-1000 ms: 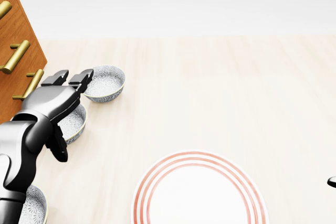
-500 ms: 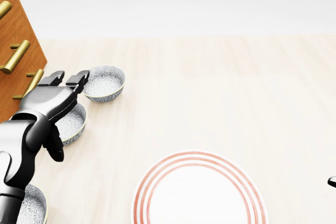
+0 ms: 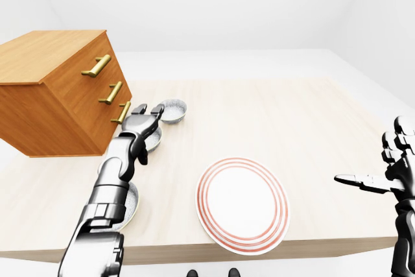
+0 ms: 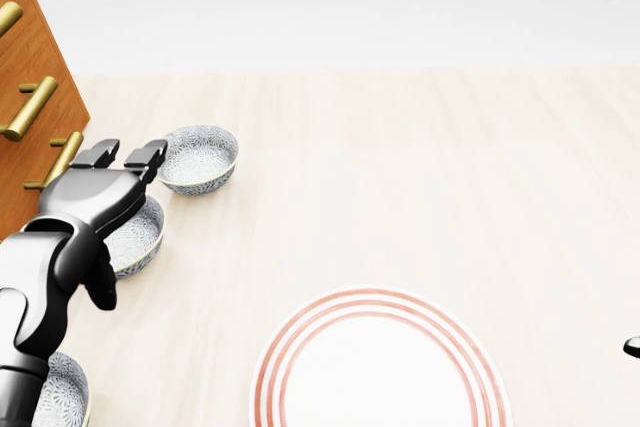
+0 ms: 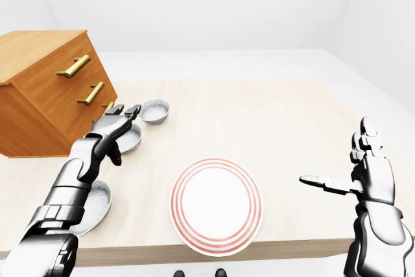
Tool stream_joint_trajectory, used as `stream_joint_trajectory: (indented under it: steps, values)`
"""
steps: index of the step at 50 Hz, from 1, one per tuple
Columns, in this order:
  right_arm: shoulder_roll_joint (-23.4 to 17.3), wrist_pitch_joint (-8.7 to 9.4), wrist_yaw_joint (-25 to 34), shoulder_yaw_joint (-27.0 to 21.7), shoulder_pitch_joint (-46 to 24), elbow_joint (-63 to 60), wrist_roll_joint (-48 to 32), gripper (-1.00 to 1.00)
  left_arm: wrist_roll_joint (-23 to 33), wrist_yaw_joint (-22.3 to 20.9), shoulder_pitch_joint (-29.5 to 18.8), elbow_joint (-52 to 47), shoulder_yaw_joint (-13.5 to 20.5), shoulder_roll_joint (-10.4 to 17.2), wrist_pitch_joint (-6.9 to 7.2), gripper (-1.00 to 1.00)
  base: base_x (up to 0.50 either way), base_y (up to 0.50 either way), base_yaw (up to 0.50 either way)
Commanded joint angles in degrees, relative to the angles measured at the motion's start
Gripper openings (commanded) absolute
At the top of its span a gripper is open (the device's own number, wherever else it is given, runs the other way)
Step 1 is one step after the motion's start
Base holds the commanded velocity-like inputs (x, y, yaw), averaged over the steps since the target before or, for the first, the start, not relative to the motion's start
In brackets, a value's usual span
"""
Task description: Put the bowl in the middle on the plate.
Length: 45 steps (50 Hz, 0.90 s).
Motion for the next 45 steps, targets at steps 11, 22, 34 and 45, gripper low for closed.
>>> stream_joint_trajectory:
  steps: [11,22,34,45]
  values:
    - [-0.11,0.00,-0.18,0.19,-0.11,0.71,-0.02,1.00,2.84,4.59,-1.34,6.53,-0.85,0.86,0.00,1.00,0.00,0.00,0.00]
    - [-0.14,0.00,-0.11,0.13,-0.22,0.53,0.01,1.00,3.96,6.08,-2.65,9.57,-1.42,0.74,0.00,1.00,0.00,0.00,0.00]
    - [-0.33,0.00,-0.38,0.43,-0.21,0.92,0.21,1.00,4.15,9.06,-4.12,14.32,-2.02,0.83,0.00,1.00,0.00,0.00,0.00]
    - [-0.25,0.00,-0.38,0.15,-0.22,0.92,0.17,1.00,3.55,11.68,-6.26,20.07,-2.84,0.80,0.00,1.00,0.00,0.00,0.00]
